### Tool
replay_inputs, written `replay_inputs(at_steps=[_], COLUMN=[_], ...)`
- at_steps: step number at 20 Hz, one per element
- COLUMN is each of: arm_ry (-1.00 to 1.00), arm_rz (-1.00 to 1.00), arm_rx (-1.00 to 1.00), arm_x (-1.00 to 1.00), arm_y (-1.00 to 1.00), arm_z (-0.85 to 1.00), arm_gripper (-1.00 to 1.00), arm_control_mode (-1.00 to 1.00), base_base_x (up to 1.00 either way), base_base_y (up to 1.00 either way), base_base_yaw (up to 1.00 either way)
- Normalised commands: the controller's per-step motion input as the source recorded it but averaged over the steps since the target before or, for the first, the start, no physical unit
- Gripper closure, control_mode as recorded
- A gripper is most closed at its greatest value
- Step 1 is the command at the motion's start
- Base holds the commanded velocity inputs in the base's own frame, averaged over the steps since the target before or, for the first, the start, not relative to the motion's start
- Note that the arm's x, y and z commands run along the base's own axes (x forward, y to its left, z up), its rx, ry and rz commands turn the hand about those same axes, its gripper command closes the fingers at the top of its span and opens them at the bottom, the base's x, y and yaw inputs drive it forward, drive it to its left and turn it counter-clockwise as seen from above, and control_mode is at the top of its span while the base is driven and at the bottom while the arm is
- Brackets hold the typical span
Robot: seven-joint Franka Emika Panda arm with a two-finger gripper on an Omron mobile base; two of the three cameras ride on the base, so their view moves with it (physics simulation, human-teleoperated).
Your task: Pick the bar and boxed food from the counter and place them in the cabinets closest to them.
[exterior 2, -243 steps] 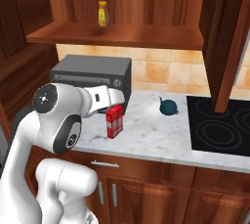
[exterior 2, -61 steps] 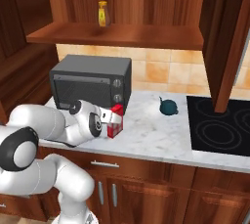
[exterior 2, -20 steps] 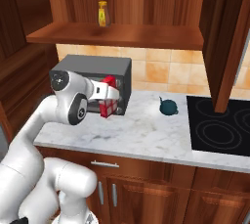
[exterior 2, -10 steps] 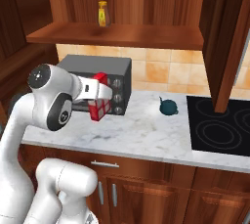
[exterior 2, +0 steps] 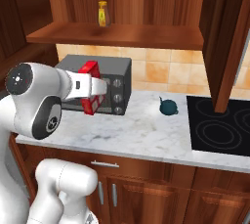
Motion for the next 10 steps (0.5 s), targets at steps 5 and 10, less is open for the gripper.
replay_inputs(at_steps=[5, 10], arm_ry=[0.0, -0.01], arm_rz=[0.02, 0.04], arm_rx=[0.02, 0.0], arm_x=[-0.02, -0.03], arm_y=[0.0, 0.0], arm_z=[0.78, 0.53], arm_gripper=[1.0, 1.0], arm_control_mode=[-1.0, -1.0], base_base_x=[0.0, 0.0], base_base_y=[0.0, 0.0], base_base_yaw=[0.0, 0.0])
